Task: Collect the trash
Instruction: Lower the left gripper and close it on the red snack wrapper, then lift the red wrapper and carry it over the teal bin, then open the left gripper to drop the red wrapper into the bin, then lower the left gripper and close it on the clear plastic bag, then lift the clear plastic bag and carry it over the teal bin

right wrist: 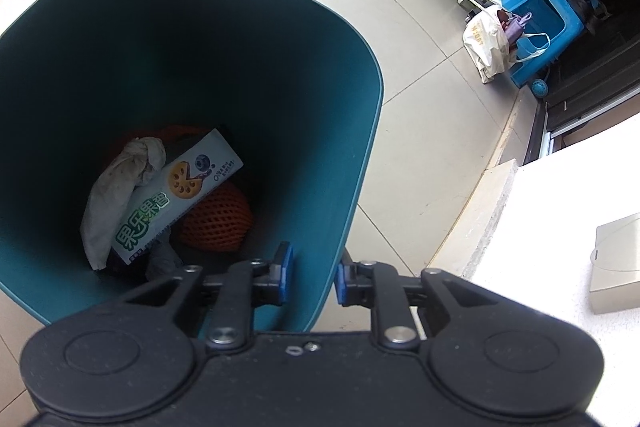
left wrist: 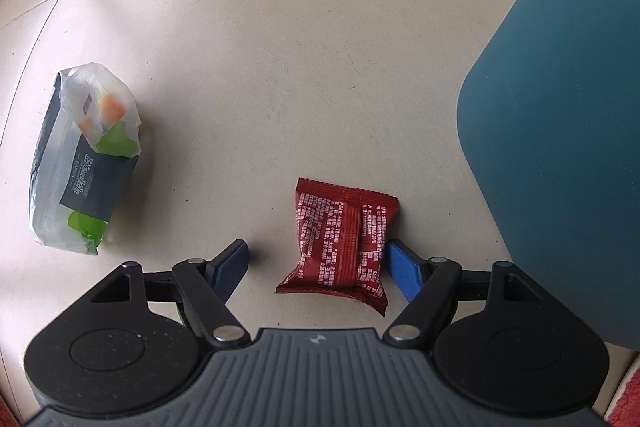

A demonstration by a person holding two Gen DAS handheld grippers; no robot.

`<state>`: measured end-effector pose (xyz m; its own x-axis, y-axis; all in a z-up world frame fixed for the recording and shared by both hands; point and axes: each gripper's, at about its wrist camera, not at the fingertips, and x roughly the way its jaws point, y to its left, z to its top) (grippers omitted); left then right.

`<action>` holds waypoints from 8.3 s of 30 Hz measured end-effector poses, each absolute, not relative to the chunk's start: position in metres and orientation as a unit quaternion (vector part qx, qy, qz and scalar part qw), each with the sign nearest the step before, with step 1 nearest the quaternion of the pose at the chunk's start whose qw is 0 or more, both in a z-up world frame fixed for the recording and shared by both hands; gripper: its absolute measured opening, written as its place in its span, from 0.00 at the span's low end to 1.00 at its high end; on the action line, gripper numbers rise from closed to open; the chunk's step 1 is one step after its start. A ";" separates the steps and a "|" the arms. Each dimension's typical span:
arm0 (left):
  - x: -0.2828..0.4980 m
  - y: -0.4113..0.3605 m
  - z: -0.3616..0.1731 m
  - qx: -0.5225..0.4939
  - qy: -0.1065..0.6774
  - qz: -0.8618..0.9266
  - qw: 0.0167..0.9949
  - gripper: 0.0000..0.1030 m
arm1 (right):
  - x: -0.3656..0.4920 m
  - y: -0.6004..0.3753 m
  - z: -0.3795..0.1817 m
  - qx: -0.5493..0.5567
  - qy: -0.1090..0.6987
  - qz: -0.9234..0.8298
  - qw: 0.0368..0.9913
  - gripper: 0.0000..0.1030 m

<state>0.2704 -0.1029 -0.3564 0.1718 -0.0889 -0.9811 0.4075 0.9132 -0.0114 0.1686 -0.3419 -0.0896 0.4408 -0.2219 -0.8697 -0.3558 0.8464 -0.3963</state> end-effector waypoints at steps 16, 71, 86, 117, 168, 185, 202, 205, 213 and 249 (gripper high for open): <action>0.254 -0.094 -0.289 0.104 0.615 -0.120 0.772 0.39 | 0.167 -0.346 -0.088 -0.257 0.521 0.039 0.813 0.19; 0.182 -0.145 -0.129 0.095 0.592 -0.144 0.787 0.39 | 0.170 -0.283 -0.088 -0.292 0.470 0.194 0.810 0.12; 0.190 -0.157 -0.143 0.096 0.613 -0.139 0.771 0.41 | 0.175 -0.279 -0.096 -0.298 0.480 0.189 0.803 0.12; 0.143 -0.066 -0.041 0.023 0.522 -0.178 0.834 0.68 | 0.187 -0.261 -0.104 -0.317 0.517 0.156 0.780 0.17; 0.337 0.031 -0.327 0.049 0.597 -0.118 0.792 0.62 | 0.193 -0.266 -0.119 -0.281 0.576 0.186 0.745 0.17; 0.316 0.050 -0.304 0.028 0.610 -0.051 0.790 0.15 | 0.196 -0.268 -0.127 -0.261 0.584 0.178 0.748 0.15; 0.249 0.051 -0.141 0.044 0.567 -0.034 0.822 0.14 | 0.196 -0.270 -0.124 -0.254 0.576 0.169 0.758 0.14; 0.226 0.044 -0.104 0.049 0.555 -0.037 0.830 0.14 | 0.195 -0.270 -0.124 -0.253 0.575 0.163 0.761 0.14; 0.173 0.017 -0.036 0.047 0.535 -0.056 0.841 0.14 | 0.195 -0.273 -0.123 -0.245 0.570 0.161 0.767 0.13; 0.178 -0.143 -0.143 0.144 0.606 -0.155 0.767 0.15 | 0.193 -0.273 -0.116 -0.237 0.568 0.162 0.771 0.14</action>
